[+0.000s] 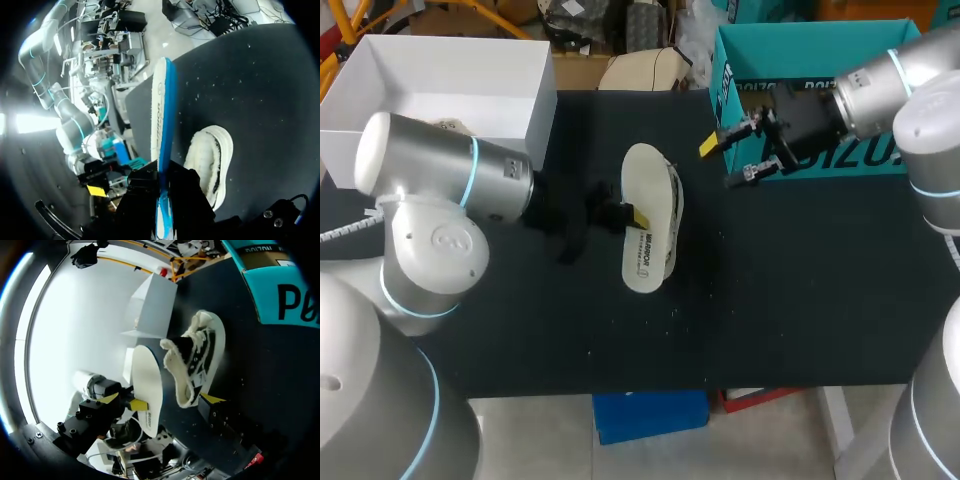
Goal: Take the shoe out of the shoebox, open the shoe tongue, remove and reinsert the insole, then place the shoe into the shoebox
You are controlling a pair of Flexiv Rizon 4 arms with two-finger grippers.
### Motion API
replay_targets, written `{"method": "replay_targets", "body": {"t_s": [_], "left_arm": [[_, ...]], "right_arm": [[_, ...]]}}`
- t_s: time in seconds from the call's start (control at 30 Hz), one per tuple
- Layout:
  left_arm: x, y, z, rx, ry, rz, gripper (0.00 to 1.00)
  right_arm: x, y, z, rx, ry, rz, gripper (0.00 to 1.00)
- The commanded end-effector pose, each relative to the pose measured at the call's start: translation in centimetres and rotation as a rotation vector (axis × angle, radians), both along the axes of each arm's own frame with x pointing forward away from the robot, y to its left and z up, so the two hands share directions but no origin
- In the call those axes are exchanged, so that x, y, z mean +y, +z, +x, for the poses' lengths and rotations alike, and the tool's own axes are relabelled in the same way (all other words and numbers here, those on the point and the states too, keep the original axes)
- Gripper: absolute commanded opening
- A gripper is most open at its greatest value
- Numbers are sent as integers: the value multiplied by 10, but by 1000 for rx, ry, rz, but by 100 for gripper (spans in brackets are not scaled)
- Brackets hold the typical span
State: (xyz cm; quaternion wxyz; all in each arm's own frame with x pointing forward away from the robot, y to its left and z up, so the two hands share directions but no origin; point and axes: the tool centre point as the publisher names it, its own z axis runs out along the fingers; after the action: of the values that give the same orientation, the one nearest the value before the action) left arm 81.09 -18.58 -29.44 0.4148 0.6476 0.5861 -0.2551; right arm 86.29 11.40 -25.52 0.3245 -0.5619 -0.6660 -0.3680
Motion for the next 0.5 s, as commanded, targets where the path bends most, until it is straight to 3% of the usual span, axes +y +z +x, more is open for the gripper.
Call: {"method": "replay_targets", "body": {"t_s": [0.03, 0.1, 0.2, 0.5], "left_arm": [[5, -3, 0, 92, -27, -64, 0], [7, -5, 0, 185, -73, -197, 0], [9, -10, 1, 238, -99, -239, 0], [10, -10, -5, 259, -117, -241, 0]], "right_arm": [[-7, 1, -9, -6, -24, -67, 100], [-11, 1, -13, -13, -37, -95, 100], [-16, 0, -20, -19, -51, -109, 100], [-34, 6, -35, -72, -94, -149, 100]]}}
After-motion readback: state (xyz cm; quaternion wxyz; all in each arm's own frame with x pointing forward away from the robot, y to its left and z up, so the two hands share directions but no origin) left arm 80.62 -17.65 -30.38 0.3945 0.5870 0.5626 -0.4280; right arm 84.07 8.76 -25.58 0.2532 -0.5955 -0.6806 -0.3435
